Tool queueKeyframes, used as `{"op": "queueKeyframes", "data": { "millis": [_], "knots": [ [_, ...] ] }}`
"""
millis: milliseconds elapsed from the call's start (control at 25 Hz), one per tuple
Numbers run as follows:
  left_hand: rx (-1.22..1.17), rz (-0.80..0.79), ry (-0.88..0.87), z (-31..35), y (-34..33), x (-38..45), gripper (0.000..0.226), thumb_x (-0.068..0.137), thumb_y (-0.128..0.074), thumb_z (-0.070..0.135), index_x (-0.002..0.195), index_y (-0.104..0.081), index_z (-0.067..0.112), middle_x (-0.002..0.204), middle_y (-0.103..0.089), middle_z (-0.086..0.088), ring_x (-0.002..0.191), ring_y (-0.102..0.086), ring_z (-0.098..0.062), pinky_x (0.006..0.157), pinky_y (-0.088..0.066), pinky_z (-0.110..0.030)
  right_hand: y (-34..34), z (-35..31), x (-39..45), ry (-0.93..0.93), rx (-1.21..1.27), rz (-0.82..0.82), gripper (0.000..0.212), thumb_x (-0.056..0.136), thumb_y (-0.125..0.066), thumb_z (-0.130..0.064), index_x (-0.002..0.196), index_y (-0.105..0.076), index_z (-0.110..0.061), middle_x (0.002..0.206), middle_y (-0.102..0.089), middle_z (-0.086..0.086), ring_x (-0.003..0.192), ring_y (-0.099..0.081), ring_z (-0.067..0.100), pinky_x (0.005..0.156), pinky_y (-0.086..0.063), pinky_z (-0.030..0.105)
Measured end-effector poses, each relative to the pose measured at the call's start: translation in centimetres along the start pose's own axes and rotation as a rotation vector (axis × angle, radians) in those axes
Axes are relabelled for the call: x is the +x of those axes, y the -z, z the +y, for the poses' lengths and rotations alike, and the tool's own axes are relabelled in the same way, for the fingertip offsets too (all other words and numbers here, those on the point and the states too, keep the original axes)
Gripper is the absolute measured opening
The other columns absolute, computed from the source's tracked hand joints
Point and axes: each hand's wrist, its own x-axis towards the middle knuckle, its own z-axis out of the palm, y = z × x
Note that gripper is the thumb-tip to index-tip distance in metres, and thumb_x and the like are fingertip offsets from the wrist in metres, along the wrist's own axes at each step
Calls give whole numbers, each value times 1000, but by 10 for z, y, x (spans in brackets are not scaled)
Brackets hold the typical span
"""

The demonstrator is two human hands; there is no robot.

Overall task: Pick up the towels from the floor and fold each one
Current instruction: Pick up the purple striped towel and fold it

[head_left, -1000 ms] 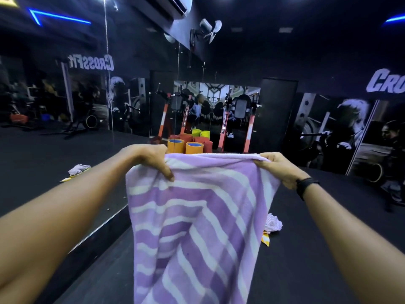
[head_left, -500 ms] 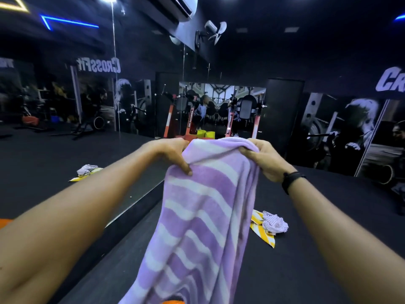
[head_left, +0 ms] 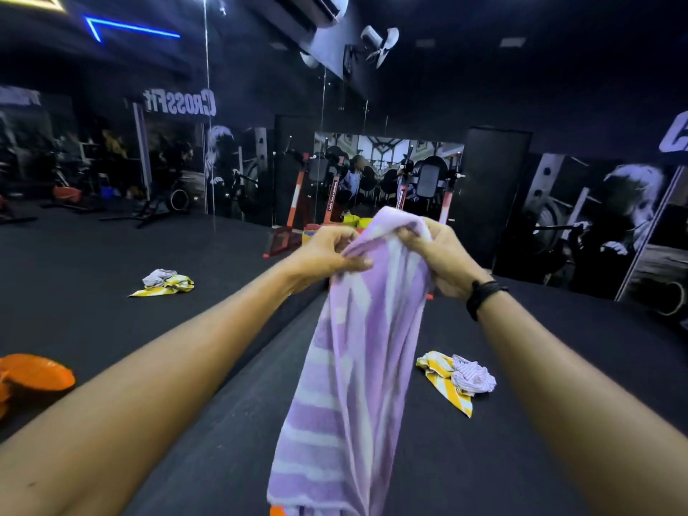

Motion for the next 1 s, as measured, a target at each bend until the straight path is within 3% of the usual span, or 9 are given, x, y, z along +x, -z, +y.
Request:
{"op": "queueKeyframes", "data": {
  "millis": [160, 320, 480, 520, 640, 720, 800, 920, 1000],
  "knots": [
    [308, -84, 204, -69, -3, -34, 15, 82, -66, 20, 72, -62, 10, 70, -54, 5, 66, -47, -10, 64, -38, -29, 13, 3, 12, 80, 18, 201, 8, 97, -53, -14, 92, -58, -18, 92, -62, 3, 85, -57, 12, 78, -49, 26],
    [61, 257, 263, -71, -3, -29, 36, 94, -49, 37, 89, -63, 4, 89, -65, -4, 82, -56, -15, 76, -46, -35, 19, 7, 6, 55, -344, 372, 28, 81, -71, -8, 80, -45, -20, 78, -48, -3, 67, -44, 9, 60, -40, 21],
    [305, 134, 71, -31, -16, -22, 37, 100, -41, 41, 69, -52, 24, 68, -52, 12, 67, -47, -8, 60, -38, -23, -1, 9, -5, 42, -618, -163, 84, 61, -90, -25, 131, -44, -21, 119, -50, -16, 104, -51, -2, 91, -40, 10],
    [387, 92, 40, -24, -19, -22, 36, 100, -39, 41, 70, -54, 27, 68, -53, 13, 68, -50, -8, 61, -39, -22, -9, 11, -6, 31, -667, -272, 86, 60, -90, -32, 132, -44, -25, 123, -52, -17, 109, -52, -2, 95, -40, 12],
    [682, 71, 32, -26, -17, -19, 46, 98, -31, 53, 79, -60, 24, 73, -59, 3, 75, -57, -24, 68, -44, -35, -16, 16, -6, 64, -759, -260, 24, 72, -82, -32, 82, -60, -30, 81, -63, -15, 74, -57, -5, 70, -45, 21],
    [714, 177, 12, -31, -11, -20, 49, 96, -40, 54, 75, -59, 14, 72, -60, -4, 70, -53, -25, 64, -42, -39, -11, 20, -4, 108, -873, -87, 25, 81, -74, -33, 66, -57, -21, 64, -55, -10, 59, -48, 4, 58, -36, 27],
    [533, 213, -35, -41, -11, -26, 38, 88, -64, 43, 77, -64, 7, 73, -63, -6, 67, -52, -16, 62, -42, -35, -12, 22, -2, 107, -799, 43, 28, 84, -69, -31, 68, -59, -11, 65, -51, -2, 61, -44, 11, 57, -34, 29],
    [438, 67, 108, -67, -22, -41, 28, 73, -81, 31, 91, -70, 13, 82, -68, 5, 74, -57, -6, 67, -46, -27, -15, 17, 3, 70, -590, 164, 31, 86, -68, -27, 61, -53, -17, 63, -48, -6, 61, -41, 7, 56, -34, 25],
    [606, -69, 238, -100, -20, -52, 23, 73, -78, 30, 79, -65, 12, 69, -58, 6, 68, -49, -12, 62, -39, -30, -11, 12, 7, 74, -466, 240, 26, 86, -68, -26, 64, -56, -19, 66, -52, -6, 65, -47, 8, 62, -38, 28]
  ]
}}
